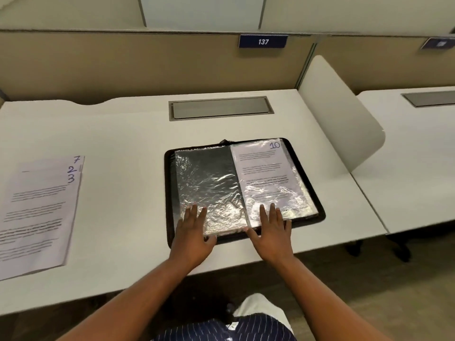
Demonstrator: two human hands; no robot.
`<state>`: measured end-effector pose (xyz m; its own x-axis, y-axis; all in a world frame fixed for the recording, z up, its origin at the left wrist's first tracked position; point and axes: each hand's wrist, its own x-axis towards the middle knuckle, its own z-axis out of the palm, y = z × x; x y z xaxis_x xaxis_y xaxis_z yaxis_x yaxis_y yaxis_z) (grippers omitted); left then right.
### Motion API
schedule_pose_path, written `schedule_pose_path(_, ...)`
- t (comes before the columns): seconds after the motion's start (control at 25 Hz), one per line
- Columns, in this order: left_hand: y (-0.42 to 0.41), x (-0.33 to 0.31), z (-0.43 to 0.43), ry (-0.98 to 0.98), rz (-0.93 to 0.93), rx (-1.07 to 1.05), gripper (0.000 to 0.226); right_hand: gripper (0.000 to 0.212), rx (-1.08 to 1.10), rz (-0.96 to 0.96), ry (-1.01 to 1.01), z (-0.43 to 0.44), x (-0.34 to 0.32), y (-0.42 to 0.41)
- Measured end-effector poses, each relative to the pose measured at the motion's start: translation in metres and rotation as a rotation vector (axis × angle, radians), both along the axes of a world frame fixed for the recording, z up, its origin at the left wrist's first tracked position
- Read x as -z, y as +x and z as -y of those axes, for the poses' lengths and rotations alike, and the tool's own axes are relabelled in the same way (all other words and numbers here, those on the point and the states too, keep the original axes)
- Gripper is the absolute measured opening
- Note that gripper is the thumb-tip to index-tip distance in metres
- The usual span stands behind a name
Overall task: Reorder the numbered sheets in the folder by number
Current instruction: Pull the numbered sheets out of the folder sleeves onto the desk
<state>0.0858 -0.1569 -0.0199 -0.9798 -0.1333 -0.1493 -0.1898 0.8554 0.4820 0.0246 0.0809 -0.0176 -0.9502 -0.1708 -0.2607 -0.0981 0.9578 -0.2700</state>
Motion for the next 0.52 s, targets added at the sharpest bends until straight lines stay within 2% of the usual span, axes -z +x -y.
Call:
schedule_pose_path(0.24, -0.033, 0.001, -0.051, -0.022, 0.046, 0.059, 0.085, 0.084, 0.021, 0.021, 0.043, -0.052, 0.004, -0.027)
schedule_pose_path(0.52, -0.049, 0.002, -0.125, 0.001, 0.099, -0.084, 0.085, 0.092, -0.098, 0.031, 0.073, -0.109, 0.017, -0.059)
